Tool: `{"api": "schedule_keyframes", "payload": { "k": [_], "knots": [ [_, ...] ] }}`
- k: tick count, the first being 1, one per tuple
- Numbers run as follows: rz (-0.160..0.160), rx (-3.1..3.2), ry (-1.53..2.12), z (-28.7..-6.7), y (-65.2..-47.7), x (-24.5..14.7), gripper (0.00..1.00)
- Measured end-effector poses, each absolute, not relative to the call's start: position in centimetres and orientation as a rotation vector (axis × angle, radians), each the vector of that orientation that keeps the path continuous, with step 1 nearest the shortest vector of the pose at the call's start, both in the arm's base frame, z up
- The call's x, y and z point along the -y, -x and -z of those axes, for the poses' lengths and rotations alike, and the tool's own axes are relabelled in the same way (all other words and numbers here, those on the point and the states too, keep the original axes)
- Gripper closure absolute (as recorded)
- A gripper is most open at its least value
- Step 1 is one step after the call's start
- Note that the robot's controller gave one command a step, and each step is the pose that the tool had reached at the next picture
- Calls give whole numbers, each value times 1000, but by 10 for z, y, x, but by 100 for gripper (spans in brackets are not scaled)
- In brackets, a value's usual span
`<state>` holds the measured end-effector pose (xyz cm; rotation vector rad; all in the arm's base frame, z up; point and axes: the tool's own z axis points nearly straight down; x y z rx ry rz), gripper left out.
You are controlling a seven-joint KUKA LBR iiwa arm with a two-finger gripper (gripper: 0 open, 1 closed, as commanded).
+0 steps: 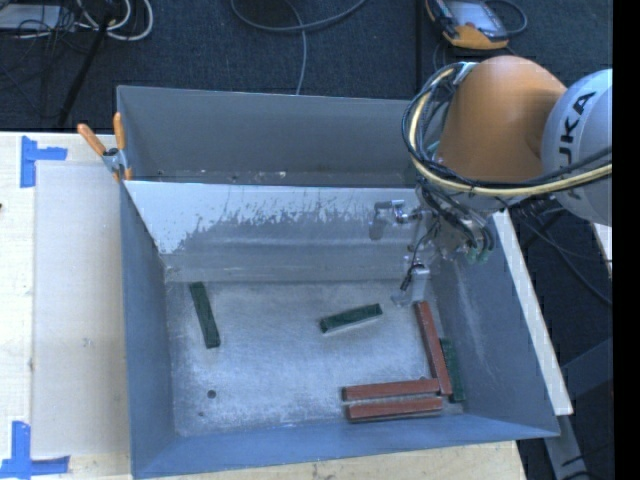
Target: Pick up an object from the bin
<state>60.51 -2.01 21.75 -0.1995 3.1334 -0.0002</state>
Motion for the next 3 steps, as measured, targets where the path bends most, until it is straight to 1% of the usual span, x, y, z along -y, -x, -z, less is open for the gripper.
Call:
{"api": "schedule_keyframes", "payload": {
  "k": [1, 2, 3],
  "knots": [
    [-2, -3139, 260, -74, -591, 19, 0],
    [0, -3130, 261, -79, -594, 19, 100],
    [2, -3115, 333, -238, -579, 31, 100]
  ]
}}
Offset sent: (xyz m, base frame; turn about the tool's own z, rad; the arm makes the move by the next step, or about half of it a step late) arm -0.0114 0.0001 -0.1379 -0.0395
